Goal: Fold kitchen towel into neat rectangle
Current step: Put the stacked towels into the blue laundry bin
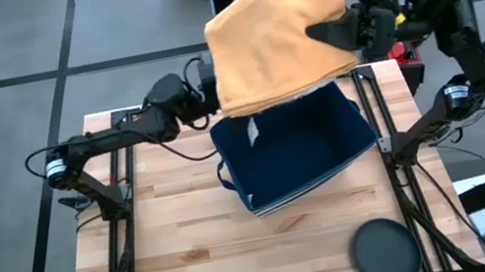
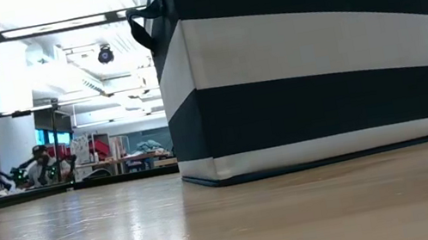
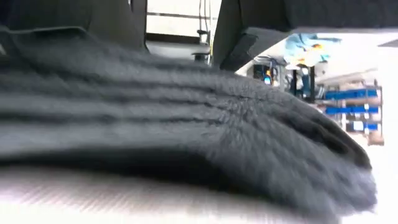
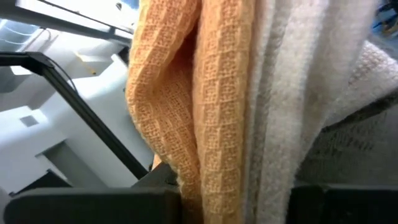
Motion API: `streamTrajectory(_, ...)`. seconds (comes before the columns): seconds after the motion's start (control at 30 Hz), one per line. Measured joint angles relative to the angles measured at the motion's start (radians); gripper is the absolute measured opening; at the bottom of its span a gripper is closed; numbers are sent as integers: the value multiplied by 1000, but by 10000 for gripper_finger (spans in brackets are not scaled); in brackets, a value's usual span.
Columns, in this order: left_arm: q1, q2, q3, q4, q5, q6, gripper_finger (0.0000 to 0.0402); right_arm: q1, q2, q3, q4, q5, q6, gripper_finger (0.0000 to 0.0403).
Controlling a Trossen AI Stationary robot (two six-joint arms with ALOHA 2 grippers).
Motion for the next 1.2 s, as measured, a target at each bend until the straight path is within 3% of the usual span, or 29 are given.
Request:
streamTrajectory(0.37, -2, -81, 0, -65, 1, 81, 174, 0, -41, 0, -47, 11, -17, 70)
streamTrajectory(0.6, -4, -85, -1, -70, 2, 82, 174, -1, -44, 0, -250, 38, 11, 70)
streamTrajectory(0.73, -6, -110, -2, -115, 2, 85, 174, -1, -43, 0, -387, 113, 18, 70)
streamTrajectory(1.2, -64, -154, -2, -332, 24, 107, 174, 0, 10, -1, -584, 158, 64, 70)
